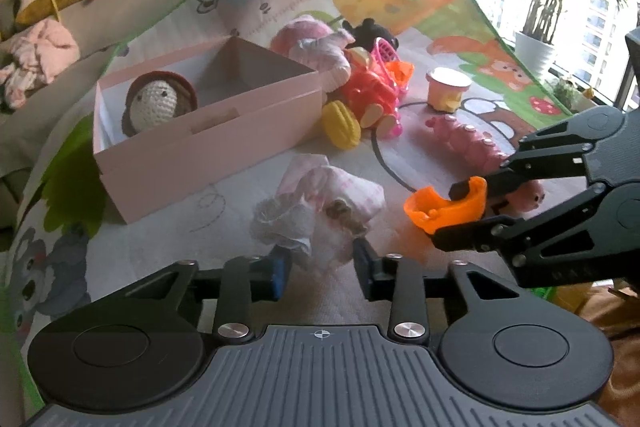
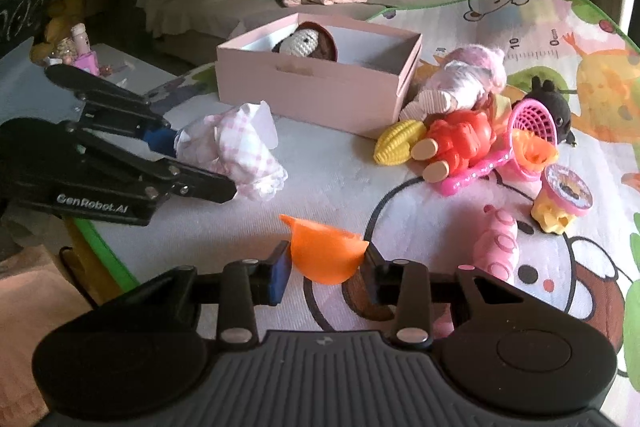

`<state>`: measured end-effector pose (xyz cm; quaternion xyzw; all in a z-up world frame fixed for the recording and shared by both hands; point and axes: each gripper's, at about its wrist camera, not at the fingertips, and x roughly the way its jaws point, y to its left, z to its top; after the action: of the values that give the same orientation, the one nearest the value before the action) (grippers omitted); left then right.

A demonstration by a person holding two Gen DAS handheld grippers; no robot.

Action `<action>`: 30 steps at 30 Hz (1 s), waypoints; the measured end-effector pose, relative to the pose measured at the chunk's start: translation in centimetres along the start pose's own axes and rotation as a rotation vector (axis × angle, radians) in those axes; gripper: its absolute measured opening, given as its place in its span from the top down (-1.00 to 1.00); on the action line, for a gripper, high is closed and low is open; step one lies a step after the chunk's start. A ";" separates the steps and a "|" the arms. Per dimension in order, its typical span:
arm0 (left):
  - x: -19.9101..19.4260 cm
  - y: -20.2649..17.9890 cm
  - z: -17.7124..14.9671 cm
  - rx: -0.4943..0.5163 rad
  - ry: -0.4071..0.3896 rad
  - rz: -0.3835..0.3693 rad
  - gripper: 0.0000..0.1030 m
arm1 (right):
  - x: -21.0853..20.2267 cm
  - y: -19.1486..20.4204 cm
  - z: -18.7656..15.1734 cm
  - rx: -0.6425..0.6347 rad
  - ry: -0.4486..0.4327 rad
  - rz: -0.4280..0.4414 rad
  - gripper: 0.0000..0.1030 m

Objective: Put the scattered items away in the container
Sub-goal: 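Grasp the white cloth with the left tool while the right tool holds the orange cup, then lower the cloth and cup into the pink box, opening both tools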

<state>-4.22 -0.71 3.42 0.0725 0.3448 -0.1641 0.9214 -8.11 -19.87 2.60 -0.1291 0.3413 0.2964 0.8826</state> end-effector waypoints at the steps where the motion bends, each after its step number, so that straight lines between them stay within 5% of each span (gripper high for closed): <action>1: -0.3 0.0 0.0 0.004 -0.004 -0.002 0.35 | -0.1 -0.1 0.2 0.005 -0.003 0.006 0.36; 16: -2.6 1.8 3.1 0.016 -0.126 0.015 0.55 | -1.7 -3.2 4.7 0.099 -0.069 0.081 0.47; 21: -3.0 2.7 6.0 0.042 -0.198 0.047 0.55 | -1.8 -5.5 10.8 0.073 -0.171 0.093 0.47; 25: -0.4 3.9 9.4 0.047 -0.247 0.088 0.54 | 1.9 -7.4 17.2 0.043 -0.210 0.087 0.47; 28: 3.0 5.4 11.8 0.037 -0.263 0.140 0.24 | 6.0 -9.1 21.0 0.075 -0.210 0.088 0.05; 30: 5.4 6.5 12.8 0.011 -0.225 0.157 -0.02 | 7.7 -10.3 22.1 0.116 -0.195 0.071 0.05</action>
<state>9.78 0.87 9.59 0.0856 0.2315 -0.1004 0.9639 14.36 -15.15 13.91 -0.0360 0.2747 0.3185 0.9065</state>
